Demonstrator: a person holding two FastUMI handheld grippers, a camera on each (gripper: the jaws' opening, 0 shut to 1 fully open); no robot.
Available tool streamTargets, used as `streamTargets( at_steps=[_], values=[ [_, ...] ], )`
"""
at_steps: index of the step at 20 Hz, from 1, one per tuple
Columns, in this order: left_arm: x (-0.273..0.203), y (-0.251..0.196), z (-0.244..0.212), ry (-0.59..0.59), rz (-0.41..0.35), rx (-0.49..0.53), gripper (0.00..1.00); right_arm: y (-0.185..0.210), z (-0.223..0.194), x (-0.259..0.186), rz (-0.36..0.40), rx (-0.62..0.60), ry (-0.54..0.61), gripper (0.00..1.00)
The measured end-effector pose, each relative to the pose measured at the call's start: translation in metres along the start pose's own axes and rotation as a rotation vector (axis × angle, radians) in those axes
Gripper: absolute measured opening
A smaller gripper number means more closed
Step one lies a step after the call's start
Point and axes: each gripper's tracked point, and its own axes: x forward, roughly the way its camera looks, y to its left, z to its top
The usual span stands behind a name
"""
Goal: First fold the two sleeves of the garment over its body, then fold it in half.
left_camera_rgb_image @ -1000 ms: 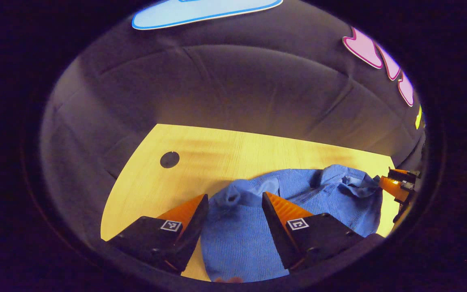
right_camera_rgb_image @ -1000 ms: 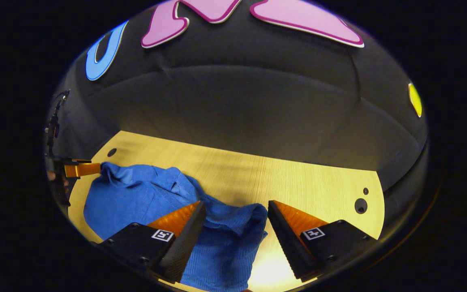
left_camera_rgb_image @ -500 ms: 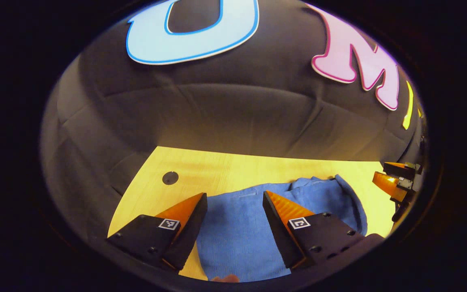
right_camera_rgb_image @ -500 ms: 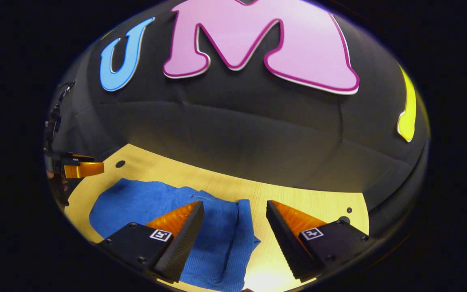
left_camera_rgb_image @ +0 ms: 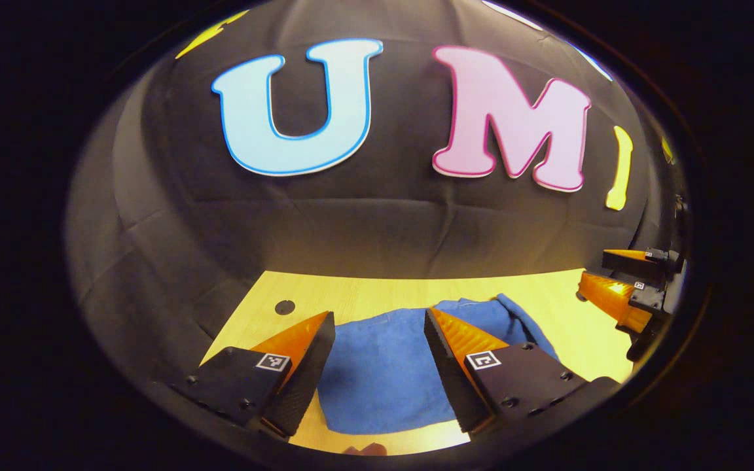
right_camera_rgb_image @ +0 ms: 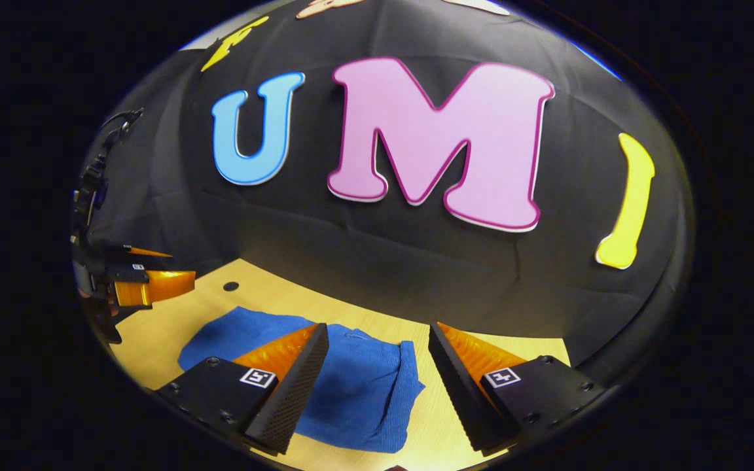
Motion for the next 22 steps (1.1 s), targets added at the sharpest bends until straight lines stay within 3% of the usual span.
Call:
streamTargets(
  at_steps=[6,9,14,16,22],
  values=[
    [-0.104,-0.018,-0.011,-0.154,0.018,0.052,0.8,0.033,0.022,-0.097,0.02,0.001,-0.102,0.98],
    [-0.154,-0.028,-0.025,-0.209,-0.017,0.028,0.8,0.047,0.029,-0.149,0.017,0.029,-0.169,0.98],
    [-0.24,-0.028,-0.056,-0.263,-0.034,0.028,0.8,0.06,0.037,-0.241,-0.05,0.049,-0.246,0.97],
    [-0.276,-0.03,-0.056,-0.359,-0.046,0.02,0.8,0.06,0.04,-0.279,-0.088,0.038,-0.287,0.97],
    [-0.337,-0.036,-0.086,-0.434,-0.029,0.038,0.77,0.088,0.035,-0.351,-0.061,0.005,-0.316,0.97]
  ],
)
